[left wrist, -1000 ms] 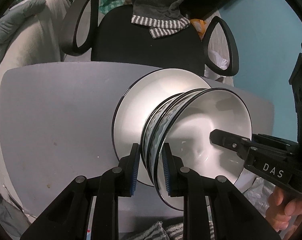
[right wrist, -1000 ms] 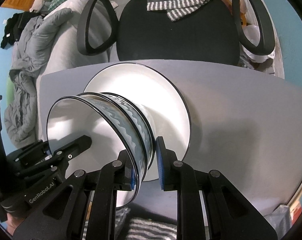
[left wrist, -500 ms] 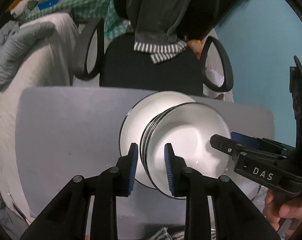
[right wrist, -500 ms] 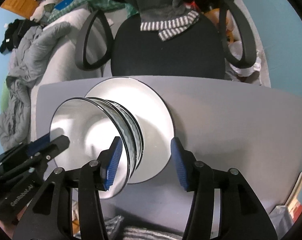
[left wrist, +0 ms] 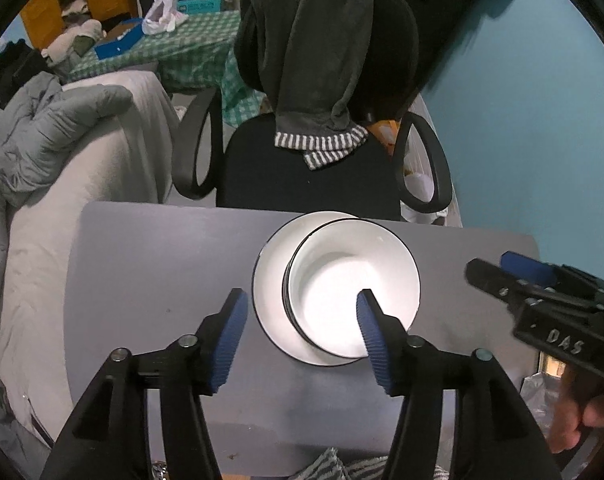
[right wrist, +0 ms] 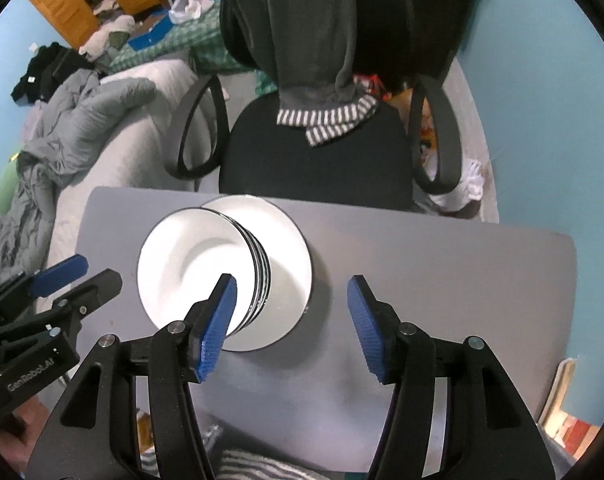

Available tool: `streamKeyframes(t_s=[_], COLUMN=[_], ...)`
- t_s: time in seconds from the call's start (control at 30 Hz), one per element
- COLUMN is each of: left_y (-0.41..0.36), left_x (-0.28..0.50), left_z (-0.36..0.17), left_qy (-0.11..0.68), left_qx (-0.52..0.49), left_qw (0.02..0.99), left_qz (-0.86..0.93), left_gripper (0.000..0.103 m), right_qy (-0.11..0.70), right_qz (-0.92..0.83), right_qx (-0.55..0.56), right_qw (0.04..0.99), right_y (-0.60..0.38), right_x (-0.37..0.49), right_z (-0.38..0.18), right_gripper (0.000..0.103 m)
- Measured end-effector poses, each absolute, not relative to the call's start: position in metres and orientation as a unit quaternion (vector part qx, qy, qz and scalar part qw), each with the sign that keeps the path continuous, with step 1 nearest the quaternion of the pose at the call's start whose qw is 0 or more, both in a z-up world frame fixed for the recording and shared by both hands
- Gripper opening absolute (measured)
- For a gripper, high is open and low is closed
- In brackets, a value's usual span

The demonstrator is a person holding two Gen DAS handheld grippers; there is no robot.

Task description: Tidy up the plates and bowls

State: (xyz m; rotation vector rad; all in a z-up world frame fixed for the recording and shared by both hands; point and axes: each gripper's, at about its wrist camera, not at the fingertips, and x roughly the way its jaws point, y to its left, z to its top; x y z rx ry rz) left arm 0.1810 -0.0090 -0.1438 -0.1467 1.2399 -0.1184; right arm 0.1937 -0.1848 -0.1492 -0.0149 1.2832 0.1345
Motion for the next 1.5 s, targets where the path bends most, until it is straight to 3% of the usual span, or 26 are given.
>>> streamKeyframes(t_s=[0.5, 1.5], left_y=[-0.009, -0.018], left_x=[0.145, 0.137], left_z=[-0.077, -0.044], left_qy=[0.531, 0.501], left_qx=[-0.037, -0.012], left_qw=[0.845, 0.864], left_qz=[-0.045, -0.048], left_gripper=[0.081, 0.081], right_qy=[0.544, 0.520], right_qz=[0.048, 0.032], right_qx=[-0.026, -0.006], right_qw=[0.837, 0.854], right_y=[-0.189, -0.197], right_x=[0.163, 0.139], right_z=[-0.098, -0.073], right_gripper=[0.061, 0.061])
